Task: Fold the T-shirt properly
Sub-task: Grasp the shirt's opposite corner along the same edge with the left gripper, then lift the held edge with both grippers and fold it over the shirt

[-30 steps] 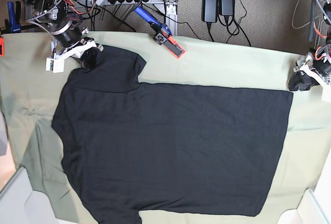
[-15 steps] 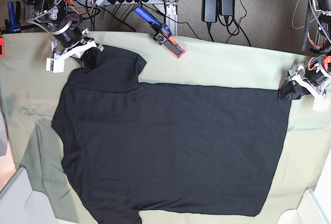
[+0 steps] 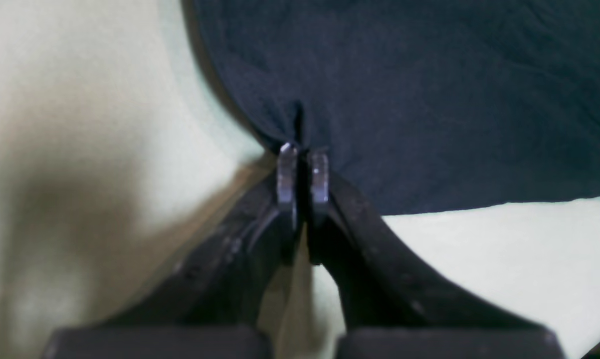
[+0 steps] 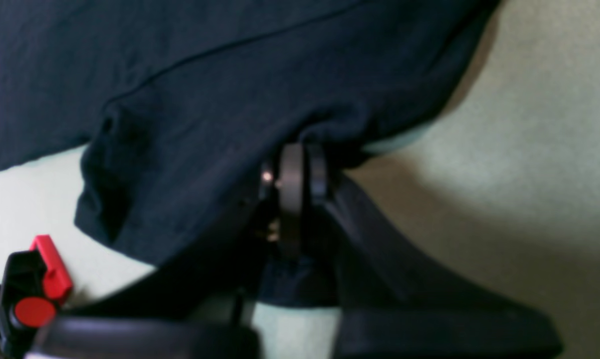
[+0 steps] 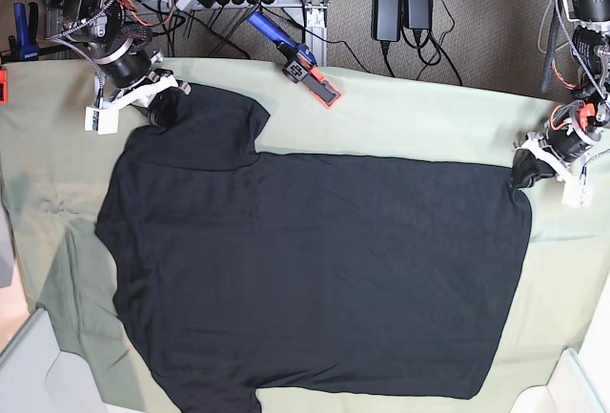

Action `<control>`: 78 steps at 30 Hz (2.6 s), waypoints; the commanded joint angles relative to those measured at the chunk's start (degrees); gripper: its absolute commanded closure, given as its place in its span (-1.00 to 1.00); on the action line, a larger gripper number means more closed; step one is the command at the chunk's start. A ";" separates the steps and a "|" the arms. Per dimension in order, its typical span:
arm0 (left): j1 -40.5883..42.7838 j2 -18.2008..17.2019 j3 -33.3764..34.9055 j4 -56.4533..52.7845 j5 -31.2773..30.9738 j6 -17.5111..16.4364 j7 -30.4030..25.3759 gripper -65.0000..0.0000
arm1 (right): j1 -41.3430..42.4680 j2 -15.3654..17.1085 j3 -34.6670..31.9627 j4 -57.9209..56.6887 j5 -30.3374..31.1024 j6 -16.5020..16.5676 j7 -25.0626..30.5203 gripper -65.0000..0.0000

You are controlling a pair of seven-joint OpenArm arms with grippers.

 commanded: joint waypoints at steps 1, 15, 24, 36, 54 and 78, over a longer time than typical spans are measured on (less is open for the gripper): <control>-0.44 -1.01 -0.20 0.55 1.75 -0.55 -0.15 1.00 | -0.81 0.31 0.07 0.07 -1.88 0.94 -3.43 1.00; -0.42 -4.37 -0.26 0.72 -8.68 -5.15 3.76 1.00 | -5.33 4.76 5.84 5.88 7.69 5.60 -11.19 1.00; -2.95 -4.15 -0.26 0.72 -11.39 -5.15 3.78 1.00 | -2.95 6.51 8.37 12.98 8.83 5.92 -11.34 1.00; -12.33 -4.17 -0.26 0.63 -8.00 -5.15 3.10 1.00 | 11.13 12.90 8.37 11.93 8.11 6.14 -11.08 1.00; -26.47 -3.80 6.56 -16.94 3.13 -5.15 -10.88 1.00 | 40.24 18.18 -1.33 -13.68 5.75 6.34 -10.47 1.00; -32.81 -2.95 12.92 -24.68 12.00 -5.15 -14.69 -0.16 | 53.24 15.98 -8.66 -29.62 -4.55 6.23 -7.39 -0.37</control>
